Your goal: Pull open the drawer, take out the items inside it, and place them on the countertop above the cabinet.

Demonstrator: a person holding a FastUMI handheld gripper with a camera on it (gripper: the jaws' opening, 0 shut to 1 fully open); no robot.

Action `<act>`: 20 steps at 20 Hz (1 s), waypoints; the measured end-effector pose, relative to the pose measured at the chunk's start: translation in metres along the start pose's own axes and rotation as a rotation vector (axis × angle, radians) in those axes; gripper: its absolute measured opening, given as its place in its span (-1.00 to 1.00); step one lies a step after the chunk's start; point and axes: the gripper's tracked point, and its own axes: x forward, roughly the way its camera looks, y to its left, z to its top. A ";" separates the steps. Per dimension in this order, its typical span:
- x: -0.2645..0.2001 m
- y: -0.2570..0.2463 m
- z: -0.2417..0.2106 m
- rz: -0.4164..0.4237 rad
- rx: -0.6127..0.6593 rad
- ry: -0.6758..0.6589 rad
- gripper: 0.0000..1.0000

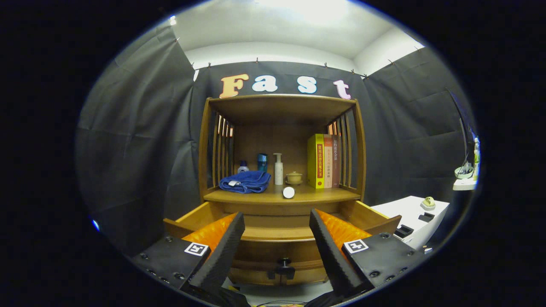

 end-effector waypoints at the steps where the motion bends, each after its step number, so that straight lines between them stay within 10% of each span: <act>1: -0.002 0.002 -0.008 0.006 -0.006 0.008 1.00; 20: 0.023 -0.016 -0.104 -0.053 -0.049 0.138 1.00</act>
